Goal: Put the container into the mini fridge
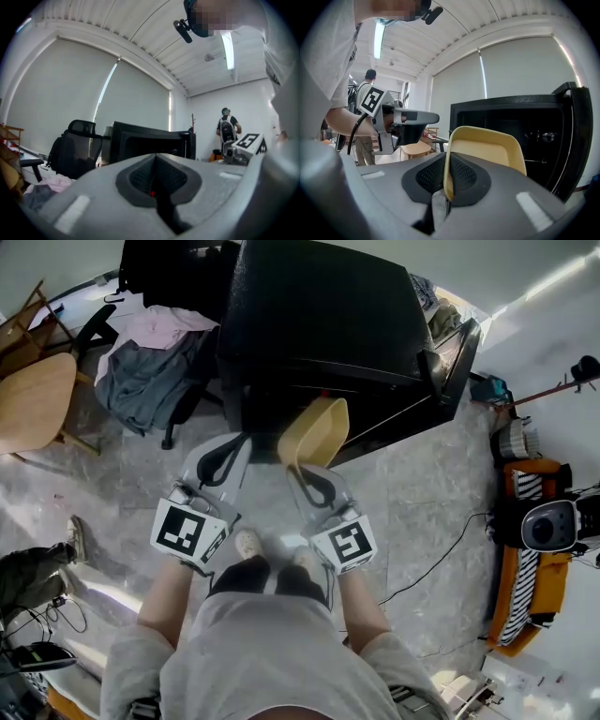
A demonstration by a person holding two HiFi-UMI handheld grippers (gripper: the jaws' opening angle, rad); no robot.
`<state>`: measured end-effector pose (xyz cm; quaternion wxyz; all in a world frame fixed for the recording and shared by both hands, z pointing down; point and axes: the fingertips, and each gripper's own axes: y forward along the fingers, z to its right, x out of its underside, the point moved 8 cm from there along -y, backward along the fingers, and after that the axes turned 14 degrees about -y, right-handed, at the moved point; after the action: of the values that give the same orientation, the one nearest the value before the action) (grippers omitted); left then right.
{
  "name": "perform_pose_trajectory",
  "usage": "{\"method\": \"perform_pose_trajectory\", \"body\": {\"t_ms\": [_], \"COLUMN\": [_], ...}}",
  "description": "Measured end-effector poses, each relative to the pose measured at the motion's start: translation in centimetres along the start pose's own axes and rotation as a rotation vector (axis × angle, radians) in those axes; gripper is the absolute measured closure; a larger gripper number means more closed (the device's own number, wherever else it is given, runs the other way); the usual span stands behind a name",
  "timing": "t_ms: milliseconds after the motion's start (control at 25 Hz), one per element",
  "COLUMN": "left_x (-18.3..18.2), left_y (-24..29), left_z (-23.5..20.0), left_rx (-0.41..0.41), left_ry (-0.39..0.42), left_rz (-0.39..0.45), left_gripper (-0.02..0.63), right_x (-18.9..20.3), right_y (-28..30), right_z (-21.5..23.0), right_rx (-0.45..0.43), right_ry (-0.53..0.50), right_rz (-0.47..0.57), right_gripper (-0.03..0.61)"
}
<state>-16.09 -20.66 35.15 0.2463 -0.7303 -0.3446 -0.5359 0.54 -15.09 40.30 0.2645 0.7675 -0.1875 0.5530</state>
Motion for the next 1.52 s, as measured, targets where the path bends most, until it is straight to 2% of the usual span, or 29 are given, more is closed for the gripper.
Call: {"method": "perform_pose_trajectory", "body": {"t_ms": [280, 520, 760, 1160, 1520], "left_x": [1.6, 3.1, 4.7, 6.7, 8.8], "left_y": [0.8, 1.2, 1.1, 0.0, -0.3], "left_z": [-0.6, -0.5, -0.5, -0.4, -0.4], "left_rx": [-0.019, -0.035, -0.07, -0.141, -0.181], "left_ry": [-0.021, -0.023, -0.037, -0.039, -0.047], "left_rz": [-0.019, -0.022, -0.018, -0.003, -0.003], "left_gripper": [0.612, 0.612, 0.612, 0.612, 0.612], "right_x": [2.4, 5.2, 7.7, 11.2, 14.8], "right_y": [1.0, 1.7, 2.7, 4.6, 6.4], "right_z": [0.0, 0.5, 1.2, 1.9, 2.3], "right_rx": [-0.057, -0.146, -0.239, -0.386, -0.513], "right_ry": [-0.007, -0.062, -0.147, -0.352, -0.475], "right_rz": [-0.046, -0.123, -0.211, -0.31, -0.393], "right_gripper": [0.56, 0.56, 0.56, 0.561, 0.561]}}
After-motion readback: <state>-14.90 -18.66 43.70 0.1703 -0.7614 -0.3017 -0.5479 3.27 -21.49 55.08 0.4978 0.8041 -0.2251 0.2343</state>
